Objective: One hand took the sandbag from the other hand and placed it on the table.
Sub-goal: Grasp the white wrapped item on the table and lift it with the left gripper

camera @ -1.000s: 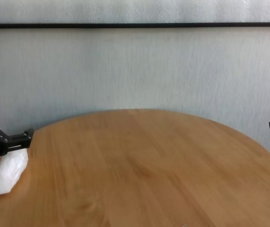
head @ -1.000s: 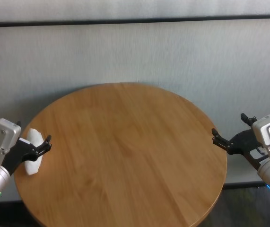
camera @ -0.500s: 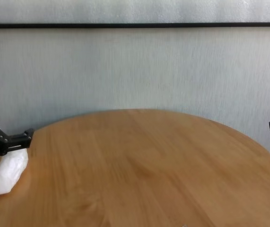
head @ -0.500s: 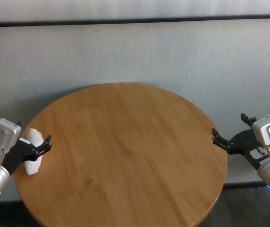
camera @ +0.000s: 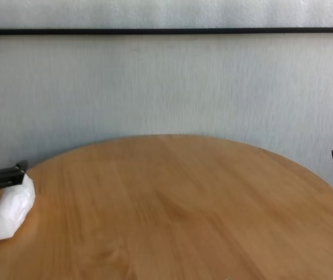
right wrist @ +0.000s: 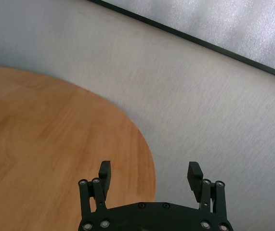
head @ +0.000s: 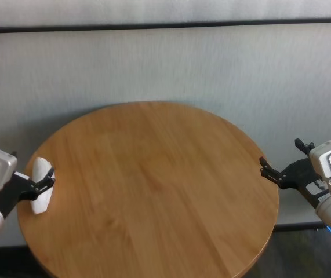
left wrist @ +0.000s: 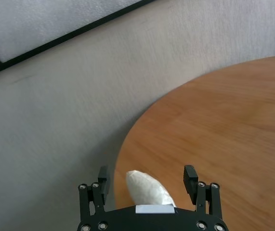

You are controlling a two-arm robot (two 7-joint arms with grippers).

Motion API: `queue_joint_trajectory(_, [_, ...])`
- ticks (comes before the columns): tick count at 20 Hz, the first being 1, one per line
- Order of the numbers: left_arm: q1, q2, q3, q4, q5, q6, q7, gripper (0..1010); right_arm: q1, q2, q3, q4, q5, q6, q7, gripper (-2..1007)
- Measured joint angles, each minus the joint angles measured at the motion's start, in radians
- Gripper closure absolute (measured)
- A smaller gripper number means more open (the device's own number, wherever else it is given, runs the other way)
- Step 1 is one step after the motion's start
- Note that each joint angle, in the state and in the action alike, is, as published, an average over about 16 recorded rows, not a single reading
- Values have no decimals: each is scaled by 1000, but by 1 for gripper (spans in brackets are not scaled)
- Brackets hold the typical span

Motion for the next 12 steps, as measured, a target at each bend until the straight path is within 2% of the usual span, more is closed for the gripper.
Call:
queue_joint_trajectory(4, [27,1,-30,-36,-19,24,7,8,0,0,0,0,0,0,0,4])
queue_joint_trajectory(7, [48,-4,-55,-64,-45,52,10,8,0,0,0,0,0,0,0,4])
queue_joint_trajectory(12, [76,-26,-97,-107,-106,117,13,8,0,0,0,0,0,0,0,4])
